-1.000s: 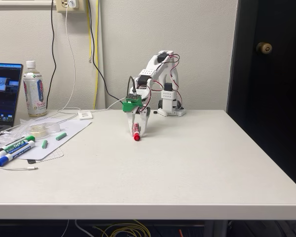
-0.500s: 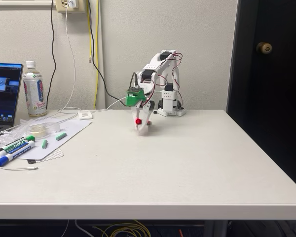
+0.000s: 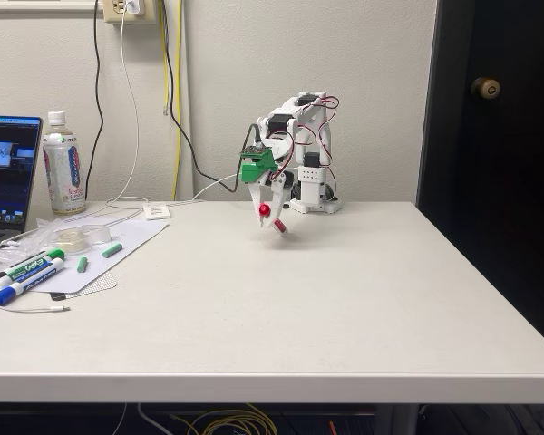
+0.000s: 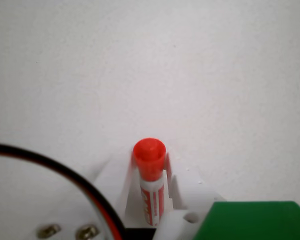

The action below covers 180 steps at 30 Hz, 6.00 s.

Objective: Pick up the red marker.

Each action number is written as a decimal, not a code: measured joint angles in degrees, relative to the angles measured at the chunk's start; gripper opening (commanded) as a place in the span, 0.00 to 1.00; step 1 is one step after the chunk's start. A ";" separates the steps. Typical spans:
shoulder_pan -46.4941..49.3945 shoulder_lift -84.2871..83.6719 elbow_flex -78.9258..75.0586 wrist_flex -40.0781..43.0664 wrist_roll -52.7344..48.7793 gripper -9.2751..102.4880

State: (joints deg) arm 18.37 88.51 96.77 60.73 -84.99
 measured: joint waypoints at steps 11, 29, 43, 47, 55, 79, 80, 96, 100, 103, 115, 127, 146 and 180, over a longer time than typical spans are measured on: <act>0.00 0.00 0.00 -1.41 1.85 0.26; -1.93 6.50 0.00 -12.74 33.49 0.23; -2.20 9.32 2.99 -16.52 51.68 0.23; -0.53 9.67 5.27 -17.40 33.93 0.23; 3.96 9.58 6.59 -13.80 -2.11 0.22; 3.60 12.22 23.20 -6.59 -16.61 0.25; 3.34 12.66 23.20 -6.06 -15.82 0.25; -0.44 11.87 23.20 -7.82 -6.33 0.21; -0.35 11.51 23.20 -10.11 -5.45 0.26; 0.79 11.51 23.20 -11.25 -5.45 0.28; 5.27 9.58 21.97 -13.97 -9.58 0.29; 3.96 6.59 22.06 -12.48 -9.93 0.29; 2.37 4.04 21.97 -13.10 -7.91 0.23; 0.88 4.39 22.06 -13.01 -2.72 0.12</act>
State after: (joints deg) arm 19.25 92.90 118.83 47.72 -87.71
